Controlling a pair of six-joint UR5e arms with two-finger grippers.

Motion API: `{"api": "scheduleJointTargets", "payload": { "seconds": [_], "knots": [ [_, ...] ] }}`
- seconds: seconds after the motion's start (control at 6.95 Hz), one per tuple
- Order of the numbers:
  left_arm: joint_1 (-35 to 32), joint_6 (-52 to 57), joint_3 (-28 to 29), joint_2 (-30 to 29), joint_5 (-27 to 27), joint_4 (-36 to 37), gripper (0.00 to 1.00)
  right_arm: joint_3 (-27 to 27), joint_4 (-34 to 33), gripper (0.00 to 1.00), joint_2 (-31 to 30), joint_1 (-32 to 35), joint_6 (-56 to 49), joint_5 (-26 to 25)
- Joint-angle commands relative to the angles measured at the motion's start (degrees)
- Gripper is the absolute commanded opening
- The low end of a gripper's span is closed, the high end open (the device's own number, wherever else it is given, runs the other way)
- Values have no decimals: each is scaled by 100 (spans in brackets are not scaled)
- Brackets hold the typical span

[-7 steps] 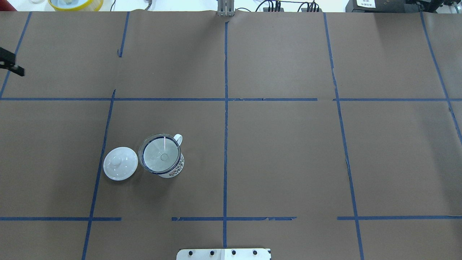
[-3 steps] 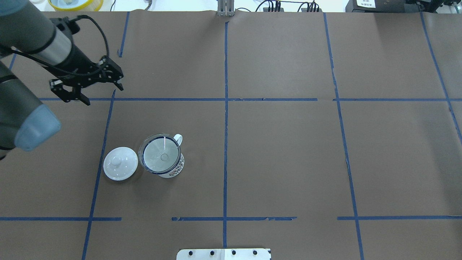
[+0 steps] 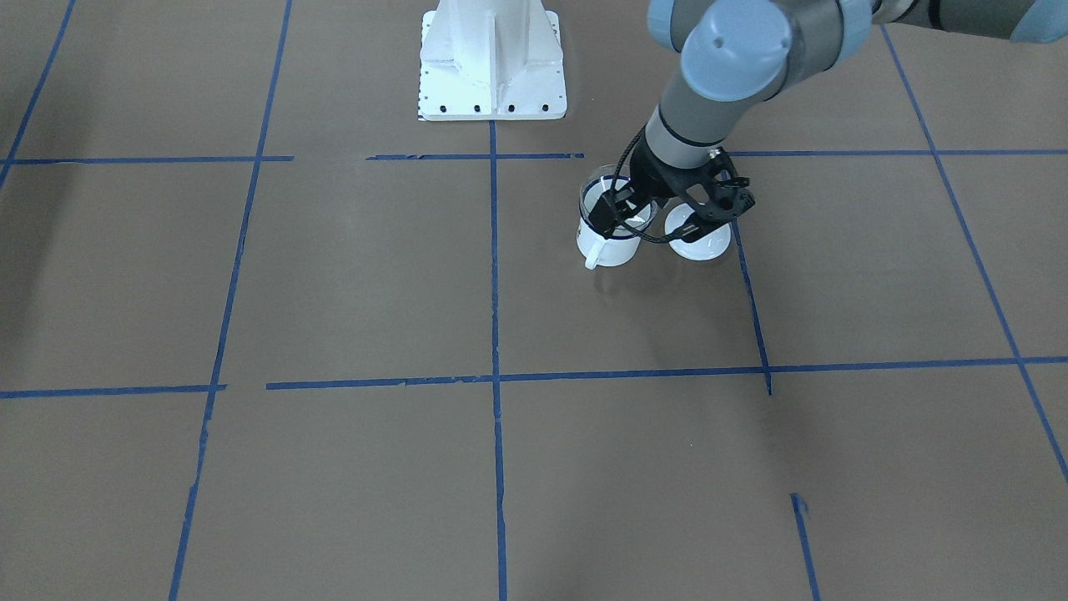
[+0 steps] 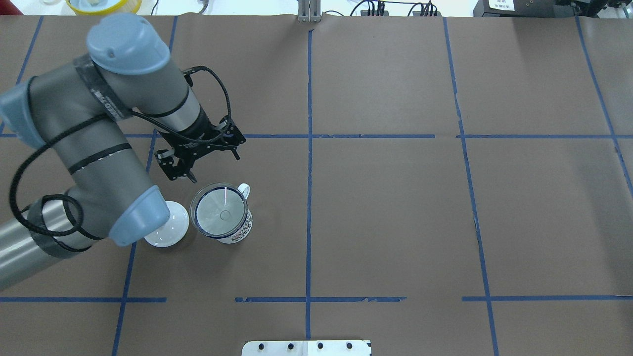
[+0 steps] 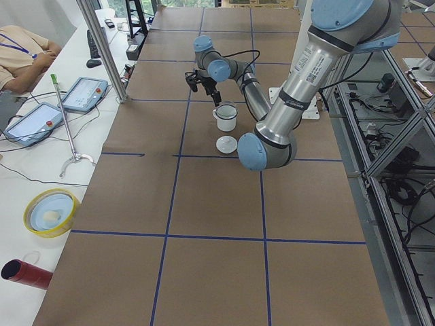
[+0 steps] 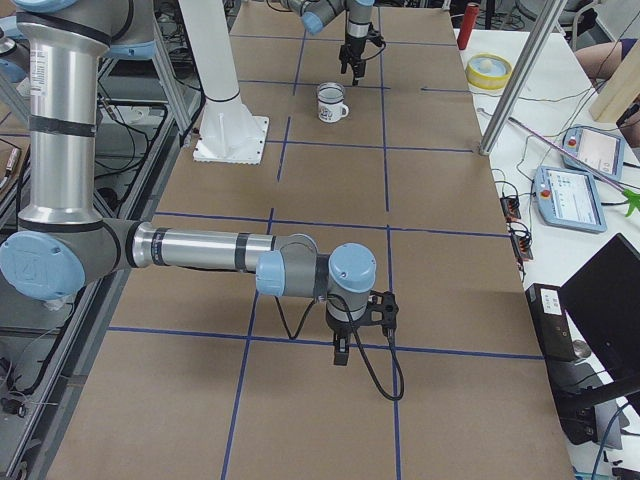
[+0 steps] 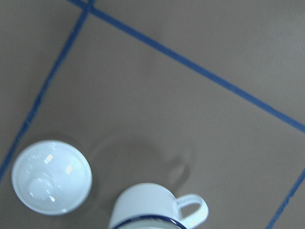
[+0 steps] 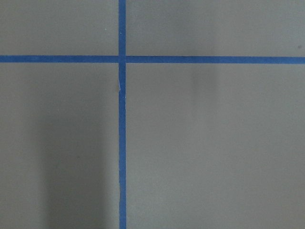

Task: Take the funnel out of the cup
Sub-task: 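Move the left gripper over the mug and grasp the clear funnel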

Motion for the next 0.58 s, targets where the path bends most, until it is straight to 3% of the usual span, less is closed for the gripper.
{"api": "scheduleJointTargets", "payload": {
  "seconds": [0.0, 0.14, 0.43],
  "knots": [
    [519, -350, 119, -108, 250, 109, 97, 0, 0, 100, 0, 0, 0, 0],
    [573, -394, 127, -91, 372, 110, 92, 0, 0, 100, 0, 0, 0, 0],
    [591, -421, 136, -108, 417, 110, 65, 0, 0, 100, 0, 0, 0, 0]
  ]
}}
